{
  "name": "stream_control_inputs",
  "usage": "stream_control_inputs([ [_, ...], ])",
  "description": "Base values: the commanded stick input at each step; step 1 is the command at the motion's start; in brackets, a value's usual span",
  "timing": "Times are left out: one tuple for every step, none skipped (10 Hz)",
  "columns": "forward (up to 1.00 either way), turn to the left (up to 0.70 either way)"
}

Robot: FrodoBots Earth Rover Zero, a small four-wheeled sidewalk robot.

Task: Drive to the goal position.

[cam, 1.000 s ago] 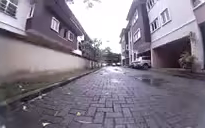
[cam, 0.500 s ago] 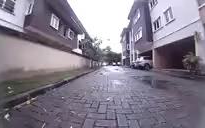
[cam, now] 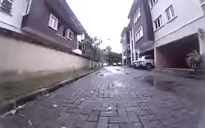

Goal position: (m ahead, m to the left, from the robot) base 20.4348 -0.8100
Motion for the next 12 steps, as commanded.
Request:
stream_control_inputs([
  [0.70,0.00],
  [0.70,0.00],
  [0.70,0.00],
  [0.70,0.00],
  [0.70,0.00],
  [0.70,0.00],
  [0.70,0.00],
  [0.70,0.00],
  [0.70,0.00],
  [0.70,0.00],
  [0.70,0.00],
  [0.70,0.00],
])
